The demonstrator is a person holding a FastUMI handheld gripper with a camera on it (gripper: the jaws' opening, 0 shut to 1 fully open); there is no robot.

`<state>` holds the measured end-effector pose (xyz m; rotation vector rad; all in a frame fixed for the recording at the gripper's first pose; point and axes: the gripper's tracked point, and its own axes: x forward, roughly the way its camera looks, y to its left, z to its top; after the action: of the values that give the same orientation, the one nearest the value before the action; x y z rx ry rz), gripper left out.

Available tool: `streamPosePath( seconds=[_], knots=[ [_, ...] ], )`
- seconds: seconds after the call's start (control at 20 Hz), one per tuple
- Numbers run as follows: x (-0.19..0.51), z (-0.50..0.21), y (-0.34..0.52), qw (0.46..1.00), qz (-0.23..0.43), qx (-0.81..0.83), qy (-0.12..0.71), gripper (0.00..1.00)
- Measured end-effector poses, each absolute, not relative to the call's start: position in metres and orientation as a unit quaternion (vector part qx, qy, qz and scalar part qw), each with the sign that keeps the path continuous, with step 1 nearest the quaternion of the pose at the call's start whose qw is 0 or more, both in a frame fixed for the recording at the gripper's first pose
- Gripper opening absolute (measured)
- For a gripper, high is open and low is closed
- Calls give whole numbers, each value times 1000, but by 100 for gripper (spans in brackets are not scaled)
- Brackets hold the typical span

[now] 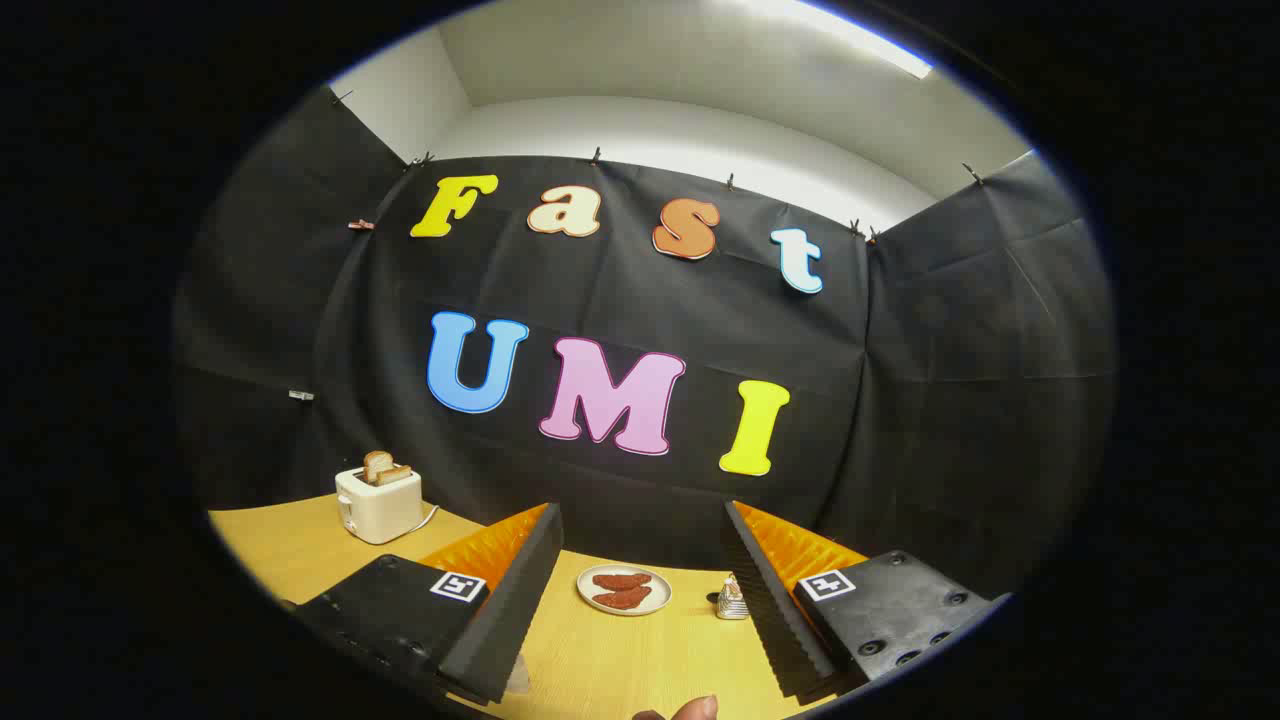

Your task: Take the bottle from table, then pour the juice into the cup, finally place the bottle on the coaster

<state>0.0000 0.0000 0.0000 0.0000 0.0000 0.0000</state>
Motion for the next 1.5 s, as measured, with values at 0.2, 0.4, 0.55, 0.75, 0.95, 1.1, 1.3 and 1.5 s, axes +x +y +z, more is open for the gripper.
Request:
streamPosePath(
  seconds=[0.2, 0.4, 0.55, 0.75, 0.95, 1.1, 1.3, 1.5],
  knots=[
    [-2, 1, 0, 1000, -2, -2, -1, 97],
    [-4, 0, -1, 1000, -2, -2, 1, 97],
    [-6, -2, -2, 1000, -3, -5, 2, 97],
    [-6, -4, -3, 1000, -5, -6, 4, 97],
    [-6, -3, -2, 1000, -6, -3, 4, 97],
    [-6, -4, -2, 1000, -7, -7, 5, 97],
    [-4, -8, 3, 1000, -6, 5, 9, 97],
    [-4, -21, 17, 1000, 0, 25, 10, 97]
  ],
)
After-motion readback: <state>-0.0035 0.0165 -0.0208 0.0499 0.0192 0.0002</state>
